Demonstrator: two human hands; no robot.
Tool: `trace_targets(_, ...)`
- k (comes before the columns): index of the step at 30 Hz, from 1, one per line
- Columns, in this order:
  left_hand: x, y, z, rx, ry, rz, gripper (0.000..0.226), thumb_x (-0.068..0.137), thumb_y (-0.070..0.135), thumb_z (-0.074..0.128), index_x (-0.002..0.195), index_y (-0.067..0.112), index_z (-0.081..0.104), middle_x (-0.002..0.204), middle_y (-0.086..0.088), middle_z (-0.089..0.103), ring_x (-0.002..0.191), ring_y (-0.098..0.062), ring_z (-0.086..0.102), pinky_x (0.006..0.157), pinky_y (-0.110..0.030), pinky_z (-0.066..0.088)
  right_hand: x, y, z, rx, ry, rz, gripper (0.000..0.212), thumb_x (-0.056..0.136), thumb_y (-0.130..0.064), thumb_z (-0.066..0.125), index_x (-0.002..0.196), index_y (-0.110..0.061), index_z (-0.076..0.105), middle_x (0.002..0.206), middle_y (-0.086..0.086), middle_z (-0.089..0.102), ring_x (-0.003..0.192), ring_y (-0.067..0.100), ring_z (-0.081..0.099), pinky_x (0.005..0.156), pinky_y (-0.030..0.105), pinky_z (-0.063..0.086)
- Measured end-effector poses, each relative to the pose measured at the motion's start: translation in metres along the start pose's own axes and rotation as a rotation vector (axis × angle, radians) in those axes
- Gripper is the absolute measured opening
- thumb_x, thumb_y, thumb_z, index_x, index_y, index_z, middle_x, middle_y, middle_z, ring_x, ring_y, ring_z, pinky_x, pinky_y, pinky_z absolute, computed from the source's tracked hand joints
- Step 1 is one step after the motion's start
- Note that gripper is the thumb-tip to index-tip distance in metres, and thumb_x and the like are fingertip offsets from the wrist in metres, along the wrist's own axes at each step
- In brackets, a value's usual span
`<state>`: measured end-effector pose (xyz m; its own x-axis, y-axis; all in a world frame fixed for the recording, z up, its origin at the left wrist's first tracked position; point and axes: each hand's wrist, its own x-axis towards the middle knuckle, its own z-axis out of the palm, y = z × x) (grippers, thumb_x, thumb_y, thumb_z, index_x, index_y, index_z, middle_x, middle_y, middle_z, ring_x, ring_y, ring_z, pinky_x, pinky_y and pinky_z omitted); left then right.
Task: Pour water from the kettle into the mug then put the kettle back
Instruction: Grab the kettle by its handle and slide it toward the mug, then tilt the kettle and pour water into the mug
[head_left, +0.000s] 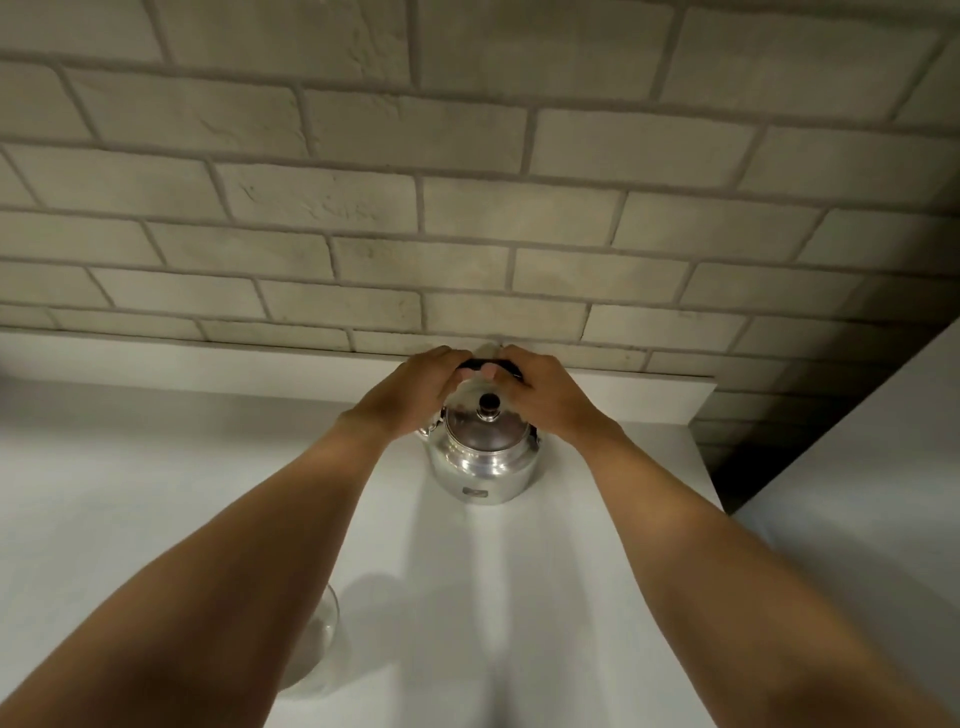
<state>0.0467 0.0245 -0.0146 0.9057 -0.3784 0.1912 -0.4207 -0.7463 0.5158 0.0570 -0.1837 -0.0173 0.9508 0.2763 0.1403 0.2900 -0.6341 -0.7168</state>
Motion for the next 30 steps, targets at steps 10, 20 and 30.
trace_targets(10,-0.058,0.063,-0.034,0.049,0.011,0.021,0.033,0.112,0.033,0.042,0.138,0.020,0.057,0.118,0.000,0.062,0.107,-0.025,0.061,0.091,-0.043,0.051,-0.067,-0.044,-0.032,-0.101,0.068,-0.146,0.030,0.101,-0.052,0.047,0.113,-0.036,0.068,0.095,-0.022,0.068,0.090,-0.007,0.062,0.074,0.018,0.044)
trace_targets(20,-0.151,0.119,-0.037,-0.029,0.076,0.064,0.034,0.110,0.041,0.046,0.131,0.020,0.063,0.116,-0.003,0.067,0.106,-0.025,0.066,0.089,-0.045,0.053,-0.168,-0.089,-0.033,-0.102,0.182,-0.199,0.029,0.094,-0.058,0.062,0.104,-0.035,0.077,0.096,-0.028,0.075,0.090,-0.002,0.070,0.074,0.010,0.048)
trace_targets(30,-0.272,0.135,0.034,0.136,0.454,0.239,0.039,0.105,0.042,0.054,0.142,0.030,0.057,0.145,0.004,0.051,0.119,-0.025,0.055,0.084,-0.036,0.057,-0.232,-0.102,-0.019,-0.080,0.196,-0.162,0.033,0.092,-0.061,0.062,0.101,-0.034,0.078,0.087,-0.021,0.077,0.081,0.002,0.071,0.070,0.016,0.051)
